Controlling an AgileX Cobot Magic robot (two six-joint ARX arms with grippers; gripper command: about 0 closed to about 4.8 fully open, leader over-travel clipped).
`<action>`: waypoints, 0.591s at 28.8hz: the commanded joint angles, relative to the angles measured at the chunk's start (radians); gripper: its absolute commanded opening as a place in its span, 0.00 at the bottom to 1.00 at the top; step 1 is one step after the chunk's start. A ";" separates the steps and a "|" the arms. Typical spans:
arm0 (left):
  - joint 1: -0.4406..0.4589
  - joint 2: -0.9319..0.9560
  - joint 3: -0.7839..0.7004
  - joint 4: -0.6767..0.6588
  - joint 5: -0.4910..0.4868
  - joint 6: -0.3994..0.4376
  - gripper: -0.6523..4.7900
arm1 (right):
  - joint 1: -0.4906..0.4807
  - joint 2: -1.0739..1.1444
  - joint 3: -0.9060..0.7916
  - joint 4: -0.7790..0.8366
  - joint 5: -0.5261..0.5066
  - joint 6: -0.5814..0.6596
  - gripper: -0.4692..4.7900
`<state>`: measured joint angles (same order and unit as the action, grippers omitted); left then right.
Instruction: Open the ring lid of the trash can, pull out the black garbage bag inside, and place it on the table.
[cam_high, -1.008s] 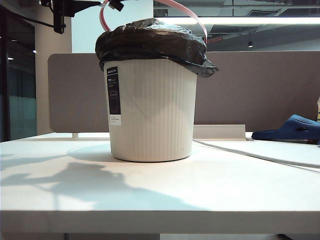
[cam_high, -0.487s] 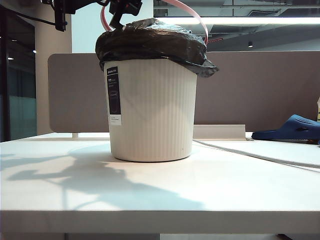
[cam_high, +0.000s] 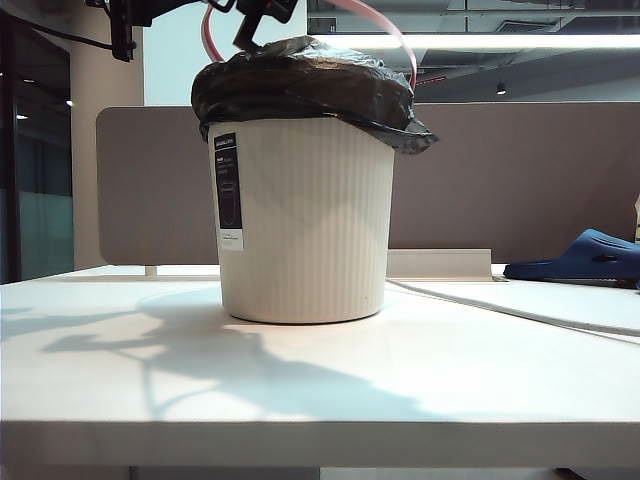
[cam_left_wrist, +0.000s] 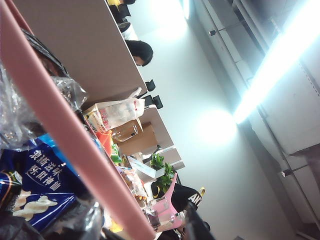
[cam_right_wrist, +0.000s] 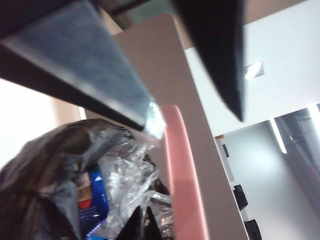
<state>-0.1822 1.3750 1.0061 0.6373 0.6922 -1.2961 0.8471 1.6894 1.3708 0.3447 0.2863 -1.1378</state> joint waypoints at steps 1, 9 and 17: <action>-0.001 -0.002 0.004 0.046 0.012 -0.006 0.51 | -0.011 -0.004 0.005 0.027 -0.019 -0.003 0.09; 0.000 -0.003 0.004 0.076 0.046 -0.021 0.51 | -0.032 0.009 0.006 0.077 -0.017 -0.043 0.09; 0.001 -0.003 0.004 0.077 0.059 -0.010 0.51 | -0.047 0.009 0.012 0.142 -0.013 -0.071 0.09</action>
<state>-0.1825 1.3750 1.0061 0.6960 0.7414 -1.3163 0.8062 1.7035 1.3708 0.4557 0.2665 -1.1988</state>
